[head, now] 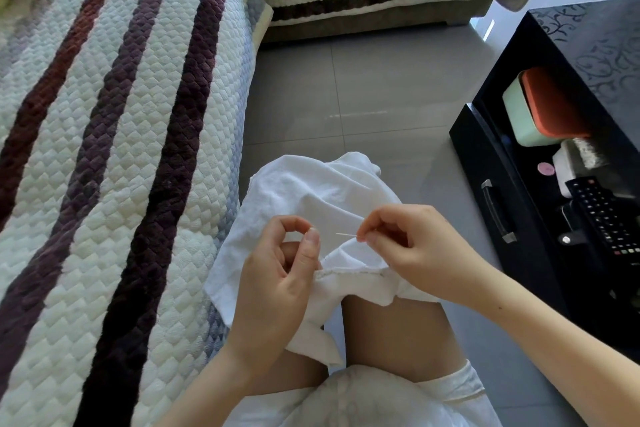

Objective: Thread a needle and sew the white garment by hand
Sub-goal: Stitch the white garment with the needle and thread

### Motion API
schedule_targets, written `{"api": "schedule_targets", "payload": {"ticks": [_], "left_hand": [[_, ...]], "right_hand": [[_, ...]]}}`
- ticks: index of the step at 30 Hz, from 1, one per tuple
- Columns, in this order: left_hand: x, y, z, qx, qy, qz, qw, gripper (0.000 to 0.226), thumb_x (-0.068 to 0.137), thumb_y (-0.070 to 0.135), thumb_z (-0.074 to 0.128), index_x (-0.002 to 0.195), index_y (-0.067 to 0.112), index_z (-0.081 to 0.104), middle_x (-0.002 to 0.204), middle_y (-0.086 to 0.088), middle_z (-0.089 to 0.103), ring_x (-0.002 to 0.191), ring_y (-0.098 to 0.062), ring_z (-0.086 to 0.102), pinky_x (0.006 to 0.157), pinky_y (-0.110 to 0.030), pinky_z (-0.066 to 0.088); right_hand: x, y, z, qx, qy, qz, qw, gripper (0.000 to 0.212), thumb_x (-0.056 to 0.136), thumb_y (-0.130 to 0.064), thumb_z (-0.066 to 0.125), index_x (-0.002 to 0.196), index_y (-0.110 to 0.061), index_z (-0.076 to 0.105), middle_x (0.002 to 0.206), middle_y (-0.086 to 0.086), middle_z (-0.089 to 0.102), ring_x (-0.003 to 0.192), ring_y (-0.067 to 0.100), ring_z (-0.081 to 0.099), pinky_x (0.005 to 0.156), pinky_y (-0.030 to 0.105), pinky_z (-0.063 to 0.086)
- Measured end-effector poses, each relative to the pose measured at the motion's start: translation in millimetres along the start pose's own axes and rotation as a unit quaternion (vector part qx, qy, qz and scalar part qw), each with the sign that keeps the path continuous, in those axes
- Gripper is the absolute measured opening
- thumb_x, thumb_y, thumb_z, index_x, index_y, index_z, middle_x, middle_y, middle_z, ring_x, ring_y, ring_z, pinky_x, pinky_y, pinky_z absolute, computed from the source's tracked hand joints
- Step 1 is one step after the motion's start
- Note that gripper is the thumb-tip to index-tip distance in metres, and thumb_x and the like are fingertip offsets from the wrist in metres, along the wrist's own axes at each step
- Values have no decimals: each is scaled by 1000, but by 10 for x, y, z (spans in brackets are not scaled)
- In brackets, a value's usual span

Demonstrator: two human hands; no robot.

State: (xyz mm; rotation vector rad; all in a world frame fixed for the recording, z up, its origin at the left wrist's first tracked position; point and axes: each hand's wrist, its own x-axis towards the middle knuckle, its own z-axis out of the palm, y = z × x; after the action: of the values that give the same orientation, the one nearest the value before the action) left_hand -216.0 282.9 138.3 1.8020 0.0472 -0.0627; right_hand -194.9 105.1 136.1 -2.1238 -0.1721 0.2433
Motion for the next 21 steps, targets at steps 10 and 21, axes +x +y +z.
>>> {"api": "schedule_targets", "payload": {"ticks": [10,21], "left_hand": [[45,38,-21,-18,-26,-25,999,20,82,38,52,90,19,55,51,1,59,44,-7,48,43,-18,38],[39,60,-32,-7,-50,-13,999,15,83,37,52,87,23,56,49,1,55,46,-16,45,44,-19,35]], "right_hand": [[-55,-39,-5,16,-43,-21,999,24,85,-2,58,74,-21,67,59,0,60,51,9,45,54,14,34],[113,22,20,-36,72,-54,995,16,87,-8,60,79,-20,66,49,-10,44,49,8,39,52,17,31]]}}
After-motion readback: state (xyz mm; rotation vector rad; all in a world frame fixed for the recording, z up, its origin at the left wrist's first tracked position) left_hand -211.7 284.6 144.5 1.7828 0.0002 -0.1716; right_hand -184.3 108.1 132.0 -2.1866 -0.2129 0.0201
